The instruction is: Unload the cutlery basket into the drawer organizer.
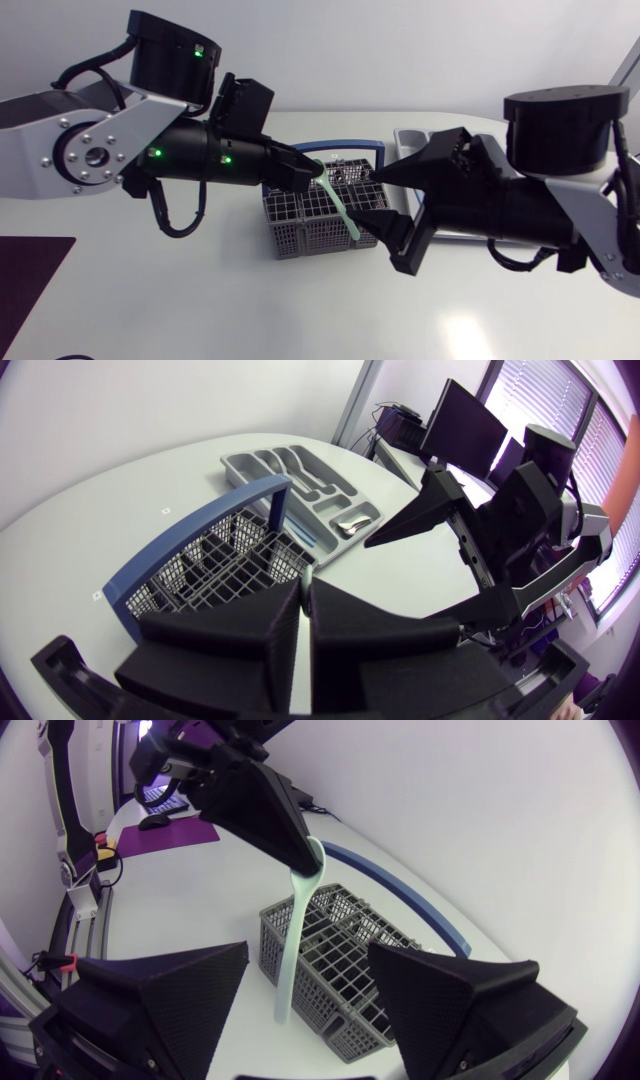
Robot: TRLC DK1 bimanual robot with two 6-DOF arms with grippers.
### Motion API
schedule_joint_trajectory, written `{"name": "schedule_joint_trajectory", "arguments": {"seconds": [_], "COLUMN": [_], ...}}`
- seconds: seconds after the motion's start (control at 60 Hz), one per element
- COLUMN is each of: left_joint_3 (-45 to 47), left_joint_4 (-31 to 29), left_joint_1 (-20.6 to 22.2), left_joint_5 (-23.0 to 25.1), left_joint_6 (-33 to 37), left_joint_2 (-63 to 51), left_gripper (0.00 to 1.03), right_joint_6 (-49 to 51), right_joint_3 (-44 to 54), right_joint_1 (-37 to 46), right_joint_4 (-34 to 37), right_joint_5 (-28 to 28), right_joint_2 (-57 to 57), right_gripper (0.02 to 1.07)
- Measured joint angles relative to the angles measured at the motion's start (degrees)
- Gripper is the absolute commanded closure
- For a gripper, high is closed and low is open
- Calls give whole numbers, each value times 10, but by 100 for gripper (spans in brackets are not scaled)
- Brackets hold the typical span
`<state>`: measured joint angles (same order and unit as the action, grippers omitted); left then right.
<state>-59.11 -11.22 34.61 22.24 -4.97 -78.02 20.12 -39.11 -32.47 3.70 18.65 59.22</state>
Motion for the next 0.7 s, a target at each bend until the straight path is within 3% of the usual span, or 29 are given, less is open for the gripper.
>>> {"name": "schedule_joint_trajectory", "arguments": {"seconds": [0.217,0.7], "left_joint_3": [-19,-24], "left_joint_4": [7,8], "left_joint_1": [15,25], "left_joint_5": [-19,-63], "left_joint_6": [0,-3], "left_joint_2": [-17,-25], "left_gripper": [91,91], "right_joint_6": [-6,-19], "right_joint_3": [-31,-33], "right_joint_1": [-20,-61], "right_joint_4": [-19,-67], "right_joint_5": [-33,-150], "right_joint_2": [64,91], "right_gripper": [47,65]}}
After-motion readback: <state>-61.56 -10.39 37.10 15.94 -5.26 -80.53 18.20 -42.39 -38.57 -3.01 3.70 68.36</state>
